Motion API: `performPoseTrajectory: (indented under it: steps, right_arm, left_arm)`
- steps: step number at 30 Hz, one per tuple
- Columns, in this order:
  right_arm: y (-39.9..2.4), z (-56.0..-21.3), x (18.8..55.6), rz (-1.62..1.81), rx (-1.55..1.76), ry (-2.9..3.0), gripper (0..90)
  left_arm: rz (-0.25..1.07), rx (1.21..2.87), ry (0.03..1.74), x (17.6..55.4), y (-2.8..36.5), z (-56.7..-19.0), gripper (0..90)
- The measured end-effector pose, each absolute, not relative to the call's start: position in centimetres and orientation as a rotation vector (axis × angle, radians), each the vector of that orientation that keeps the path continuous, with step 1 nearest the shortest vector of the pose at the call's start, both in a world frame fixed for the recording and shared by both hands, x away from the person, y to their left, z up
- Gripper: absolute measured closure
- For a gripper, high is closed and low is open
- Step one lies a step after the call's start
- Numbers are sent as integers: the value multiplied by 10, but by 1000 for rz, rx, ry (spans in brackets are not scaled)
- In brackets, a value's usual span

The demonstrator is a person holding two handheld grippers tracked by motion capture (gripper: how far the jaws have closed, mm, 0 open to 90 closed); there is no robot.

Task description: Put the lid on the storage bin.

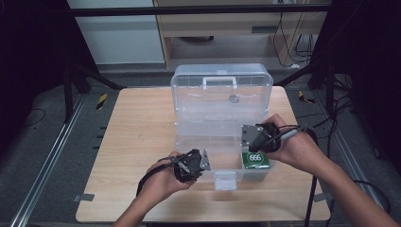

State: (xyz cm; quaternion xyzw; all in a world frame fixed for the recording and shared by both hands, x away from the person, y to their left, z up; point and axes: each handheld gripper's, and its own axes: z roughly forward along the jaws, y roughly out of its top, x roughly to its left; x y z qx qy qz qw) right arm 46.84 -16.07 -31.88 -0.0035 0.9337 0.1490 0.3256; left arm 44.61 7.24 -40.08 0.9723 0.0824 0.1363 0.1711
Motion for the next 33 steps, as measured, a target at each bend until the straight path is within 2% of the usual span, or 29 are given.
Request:
performPoseTrajectory:
  steps: [33]
  right_arm:
    - [-165,-326,456,413,-9,2498,813]
  left_arm:
    - [421,2750,238,443,74,-401,770]
